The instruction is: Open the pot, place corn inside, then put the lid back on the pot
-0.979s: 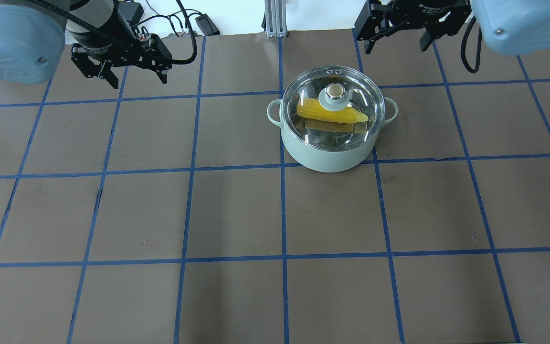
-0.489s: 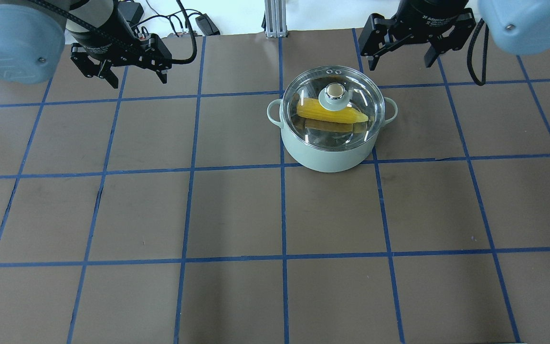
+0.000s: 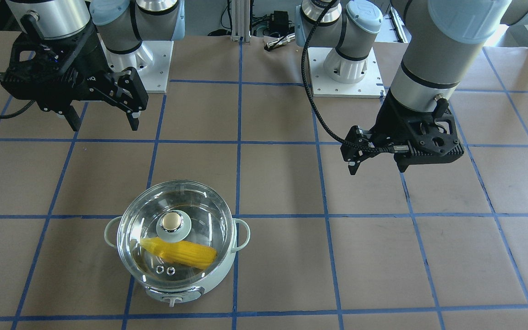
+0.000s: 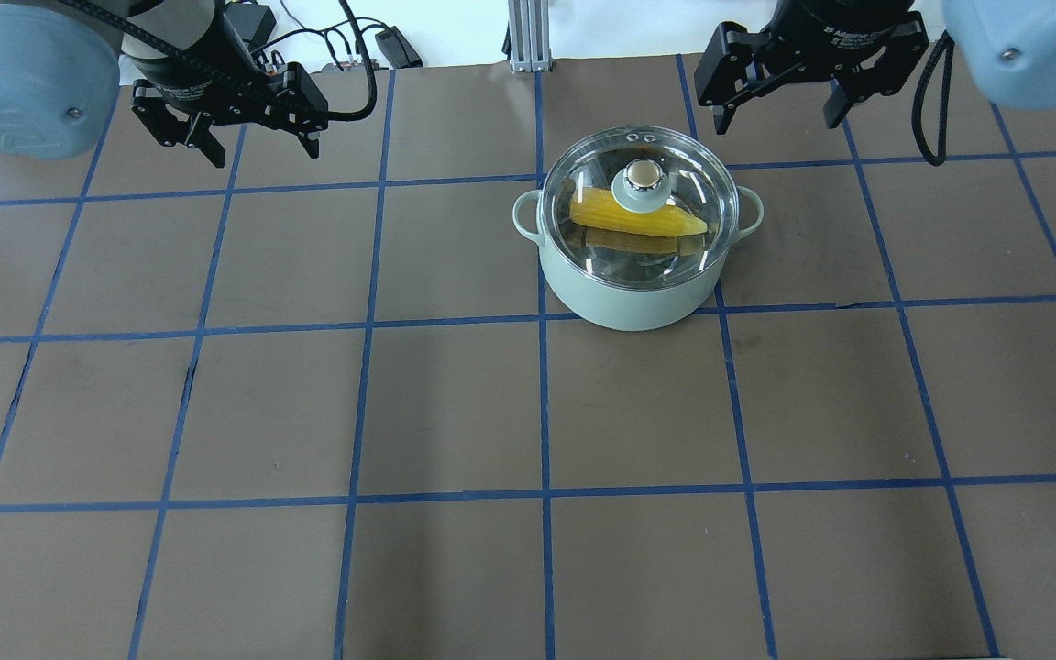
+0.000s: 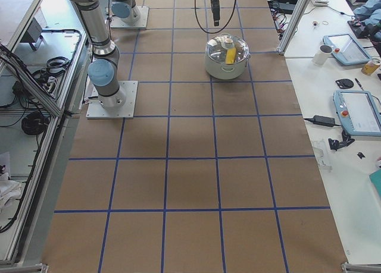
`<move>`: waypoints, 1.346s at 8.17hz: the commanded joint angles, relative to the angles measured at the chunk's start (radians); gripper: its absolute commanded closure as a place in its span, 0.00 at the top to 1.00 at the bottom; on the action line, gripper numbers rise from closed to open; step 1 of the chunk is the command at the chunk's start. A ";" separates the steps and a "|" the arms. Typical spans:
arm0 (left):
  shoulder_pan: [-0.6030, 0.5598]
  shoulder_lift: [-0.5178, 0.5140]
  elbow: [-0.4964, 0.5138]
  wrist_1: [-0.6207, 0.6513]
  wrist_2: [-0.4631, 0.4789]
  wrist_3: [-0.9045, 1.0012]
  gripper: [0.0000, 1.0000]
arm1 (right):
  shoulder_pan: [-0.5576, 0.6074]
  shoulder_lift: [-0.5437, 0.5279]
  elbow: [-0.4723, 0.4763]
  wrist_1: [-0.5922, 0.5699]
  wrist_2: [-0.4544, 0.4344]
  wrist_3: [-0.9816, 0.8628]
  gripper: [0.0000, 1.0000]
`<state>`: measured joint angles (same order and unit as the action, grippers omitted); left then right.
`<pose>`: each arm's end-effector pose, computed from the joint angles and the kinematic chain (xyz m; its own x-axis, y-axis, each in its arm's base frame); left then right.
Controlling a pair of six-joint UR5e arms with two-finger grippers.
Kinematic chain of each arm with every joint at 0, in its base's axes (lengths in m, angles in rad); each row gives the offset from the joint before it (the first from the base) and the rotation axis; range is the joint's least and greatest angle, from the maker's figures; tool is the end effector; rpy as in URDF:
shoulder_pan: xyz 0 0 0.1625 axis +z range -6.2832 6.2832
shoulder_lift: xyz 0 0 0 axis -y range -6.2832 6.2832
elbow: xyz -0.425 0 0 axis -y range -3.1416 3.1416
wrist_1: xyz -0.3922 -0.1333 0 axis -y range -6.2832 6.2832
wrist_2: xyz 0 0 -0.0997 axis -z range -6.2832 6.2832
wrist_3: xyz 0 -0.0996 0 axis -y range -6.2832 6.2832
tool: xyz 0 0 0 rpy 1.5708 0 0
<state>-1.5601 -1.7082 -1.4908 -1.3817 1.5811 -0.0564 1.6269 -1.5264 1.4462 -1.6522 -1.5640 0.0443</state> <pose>-0.1263 -0.5631 0.4754 -0.9977 -0.0679 -0.0028 -0.0669 0.9890 -0.1317 0.1632 -0.5159 0.5362 -0.9998 -0.0135 -0.0138 -0.0111 0.9870 -0.1604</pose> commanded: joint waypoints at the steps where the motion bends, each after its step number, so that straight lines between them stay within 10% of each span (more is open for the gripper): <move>1: -0.003 0.041 0.006 -0.076 0.007 -0.002 1.00 | -0.001 -0.001 0.011 0.000 0.004 0.000 1.00; 11: -0.003 0.052 -0.002 -0.111 0.002 0.010 1.00 | -0.002 0.000 0.013 -0.015 0.002 -0.046 1.00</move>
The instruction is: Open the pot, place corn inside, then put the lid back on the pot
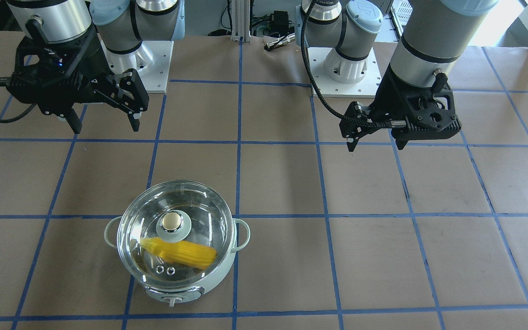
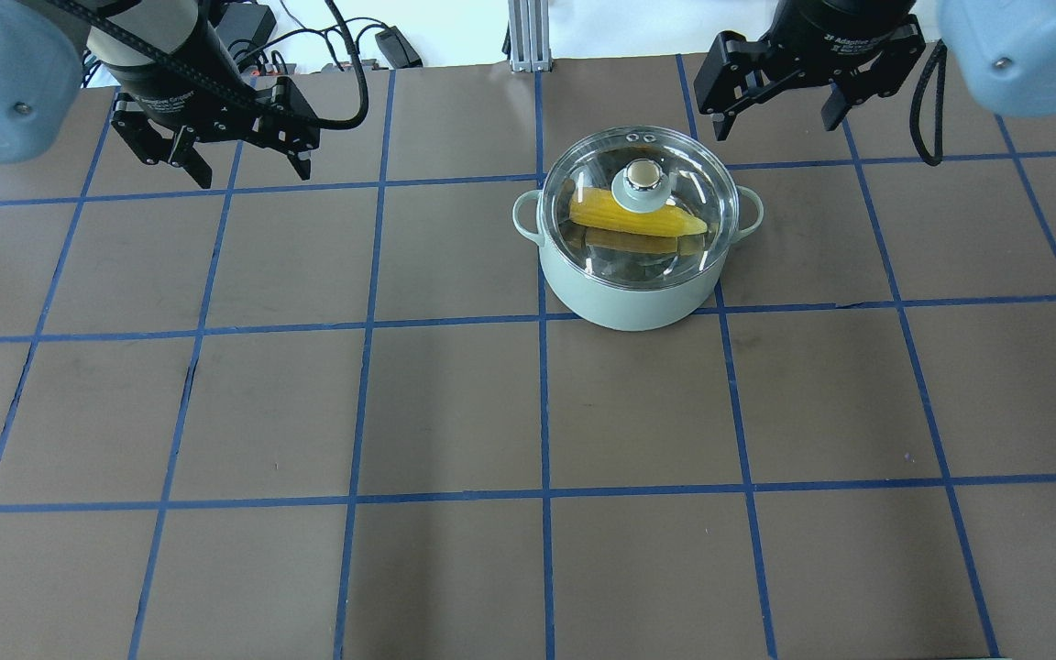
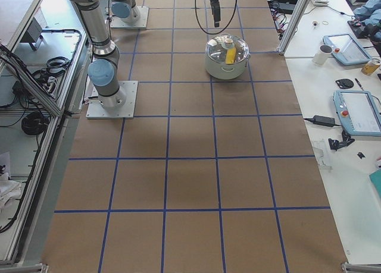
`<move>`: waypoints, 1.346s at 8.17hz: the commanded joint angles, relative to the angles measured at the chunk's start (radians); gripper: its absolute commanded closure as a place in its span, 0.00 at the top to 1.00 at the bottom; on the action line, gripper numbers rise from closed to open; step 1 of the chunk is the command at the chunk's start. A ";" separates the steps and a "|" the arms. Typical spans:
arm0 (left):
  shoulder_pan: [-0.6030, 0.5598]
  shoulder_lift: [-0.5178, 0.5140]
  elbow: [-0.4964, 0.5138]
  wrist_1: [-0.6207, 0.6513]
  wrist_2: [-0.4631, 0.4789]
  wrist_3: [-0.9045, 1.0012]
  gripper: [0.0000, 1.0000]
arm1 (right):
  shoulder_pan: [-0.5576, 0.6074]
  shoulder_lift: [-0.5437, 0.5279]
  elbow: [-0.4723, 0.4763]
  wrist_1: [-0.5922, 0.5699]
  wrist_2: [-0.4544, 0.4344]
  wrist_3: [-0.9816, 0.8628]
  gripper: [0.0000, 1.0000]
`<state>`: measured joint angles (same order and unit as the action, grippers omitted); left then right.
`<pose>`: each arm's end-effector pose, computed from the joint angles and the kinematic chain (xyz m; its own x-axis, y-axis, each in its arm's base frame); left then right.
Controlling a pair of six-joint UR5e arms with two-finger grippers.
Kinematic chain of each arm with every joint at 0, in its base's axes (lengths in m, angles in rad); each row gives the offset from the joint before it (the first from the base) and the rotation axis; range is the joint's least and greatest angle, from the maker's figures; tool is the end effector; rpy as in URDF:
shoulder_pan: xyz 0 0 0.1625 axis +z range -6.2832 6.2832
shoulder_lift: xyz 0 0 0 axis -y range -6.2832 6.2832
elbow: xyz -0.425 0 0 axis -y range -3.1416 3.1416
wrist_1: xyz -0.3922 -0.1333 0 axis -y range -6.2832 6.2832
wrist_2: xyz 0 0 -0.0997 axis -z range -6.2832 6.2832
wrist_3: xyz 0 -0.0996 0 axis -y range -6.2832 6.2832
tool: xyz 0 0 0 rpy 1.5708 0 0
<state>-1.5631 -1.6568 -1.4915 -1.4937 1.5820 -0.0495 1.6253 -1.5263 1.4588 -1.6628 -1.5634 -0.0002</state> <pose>-0.1281 -0.5362 0.4910 -0.9983 -0.0578 -0.0077 -0.0571 0.9959 -0.0708 0.1624 -0.5164 0.5310 -0.9984 -0.0558 -0.0073 -0.0540 0.9858 -0.1588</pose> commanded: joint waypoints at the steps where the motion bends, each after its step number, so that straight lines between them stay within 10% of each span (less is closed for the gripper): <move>1: 0.000 -0.005 -0.001 0.004 0.000 -0.004 1.00 | -0.002 0.000 0.000 -0.005 -0.004 -0.001 1.00; 11: 0.000 -0.003 -0.004 0.018 0.000 0.008 1.00 | -0.002 0.000 0.000 0.015 -0.014 0.003 1.00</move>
